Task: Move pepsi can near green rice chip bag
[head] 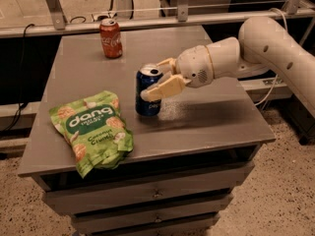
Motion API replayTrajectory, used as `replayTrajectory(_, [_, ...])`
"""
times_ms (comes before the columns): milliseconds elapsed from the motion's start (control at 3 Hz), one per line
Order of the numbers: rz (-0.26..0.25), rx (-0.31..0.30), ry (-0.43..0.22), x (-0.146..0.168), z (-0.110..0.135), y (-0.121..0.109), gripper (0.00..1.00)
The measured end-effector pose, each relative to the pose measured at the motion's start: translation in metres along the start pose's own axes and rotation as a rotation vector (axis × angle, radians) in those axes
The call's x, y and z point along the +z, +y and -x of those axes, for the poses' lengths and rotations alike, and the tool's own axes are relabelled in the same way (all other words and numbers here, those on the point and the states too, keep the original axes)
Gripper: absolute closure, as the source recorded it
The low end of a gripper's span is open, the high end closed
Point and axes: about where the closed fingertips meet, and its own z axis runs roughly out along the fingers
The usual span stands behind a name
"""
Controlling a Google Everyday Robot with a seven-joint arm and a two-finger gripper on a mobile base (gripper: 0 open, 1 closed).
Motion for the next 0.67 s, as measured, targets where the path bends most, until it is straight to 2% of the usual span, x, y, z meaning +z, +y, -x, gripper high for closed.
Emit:
replayTrajectory(333, [0.056,-0.008,0.006,0.0167,-0.0025,0.0133,0.82])
replayTrajectory(667, [0.087,-0.015,0.004,0.0251,-0.0021,0.0185,0.58])
